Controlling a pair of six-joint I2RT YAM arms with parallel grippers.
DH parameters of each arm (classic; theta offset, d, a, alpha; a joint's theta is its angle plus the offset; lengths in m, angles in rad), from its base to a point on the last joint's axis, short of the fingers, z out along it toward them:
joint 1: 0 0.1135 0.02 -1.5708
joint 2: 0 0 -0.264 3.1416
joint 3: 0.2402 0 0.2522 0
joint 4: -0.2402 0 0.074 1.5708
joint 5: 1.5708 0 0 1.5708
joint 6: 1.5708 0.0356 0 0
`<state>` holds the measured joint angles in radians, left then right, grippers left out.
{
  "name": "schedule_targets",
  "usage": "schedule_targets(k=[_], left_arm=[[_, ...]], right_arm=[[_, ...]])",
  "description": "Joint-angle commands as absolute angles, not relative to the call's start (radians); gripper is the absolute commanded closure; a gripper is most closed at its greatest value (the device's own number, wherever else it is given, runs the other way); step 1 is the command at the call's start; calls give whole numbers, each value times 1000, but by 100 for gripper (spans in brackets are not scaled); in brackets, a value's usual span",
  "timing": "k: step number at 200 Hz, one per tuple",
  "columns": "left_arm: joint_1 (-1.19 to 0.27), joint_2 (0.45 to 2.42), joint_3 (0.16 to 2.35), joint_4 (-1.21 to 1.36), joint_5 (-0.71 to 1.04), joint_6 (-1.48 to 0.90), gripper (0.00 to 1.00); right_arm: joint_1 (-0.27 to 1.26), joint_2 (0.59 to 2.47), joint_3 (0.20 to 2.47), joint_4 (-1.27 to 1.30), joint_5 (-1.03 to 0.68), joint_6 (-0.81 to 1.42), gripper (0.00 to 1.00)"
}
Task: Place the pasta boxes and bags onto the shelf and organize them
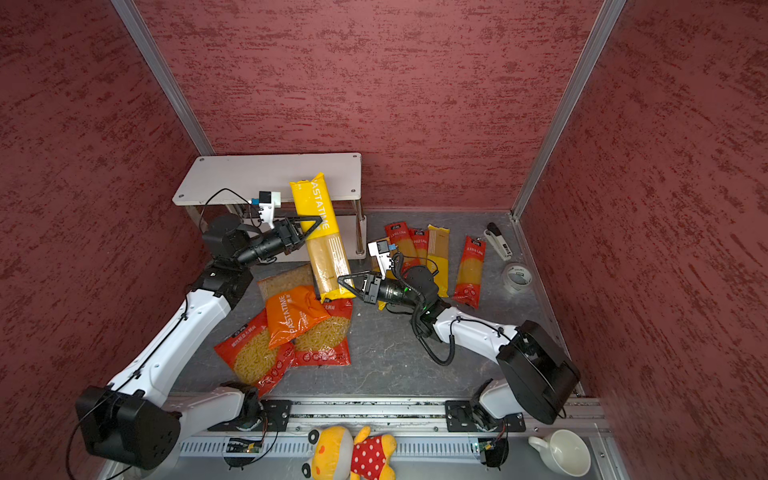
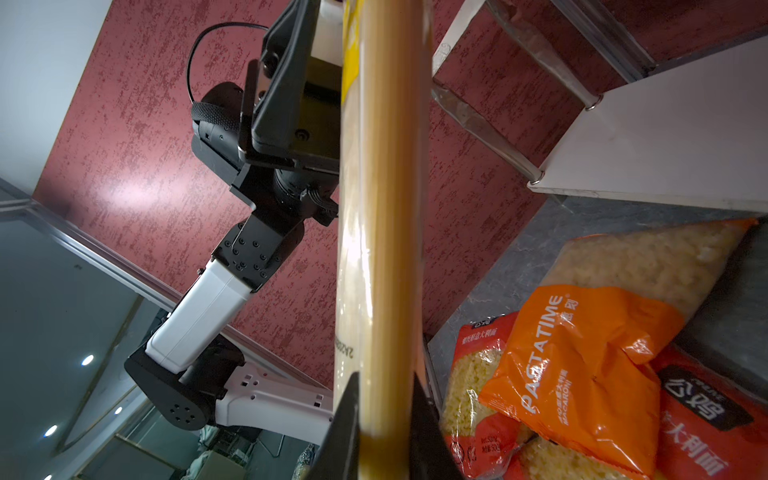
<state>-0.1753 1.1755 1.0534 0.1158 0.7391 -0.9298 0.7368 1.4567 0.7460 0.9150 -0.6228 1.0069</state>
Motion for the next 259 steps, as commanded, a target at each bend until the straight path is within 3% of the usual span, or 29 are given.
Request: schedule_targets(k=[1,47,105,161,197,237,259], left_arm=[[-151,1165,1105,184,753,-975,39],[-84,1110,1050,161,744,-1016,16],[68,933,920,74,686,-1101,9],[1,785,748,158,403,-1252,0],[-112,856,760,240,297,-1254,0],[-201,1010,812,409,230,-1245,0],[-226,1078,849,451,208,-1238,2]], right_arm=[[738,1499,864,1075,-555,1034,93],[736,1599,1074,1020,-499,1102,98],[736,1694,1321,813,-333,1284,100],[745,1894,1623,663,-329,1420,99],[761,1977,1752,596,-345,1445,90],[760,1971,1754,557,-407,1432,63],[753,1927,1698,543,-427,1412,55]])
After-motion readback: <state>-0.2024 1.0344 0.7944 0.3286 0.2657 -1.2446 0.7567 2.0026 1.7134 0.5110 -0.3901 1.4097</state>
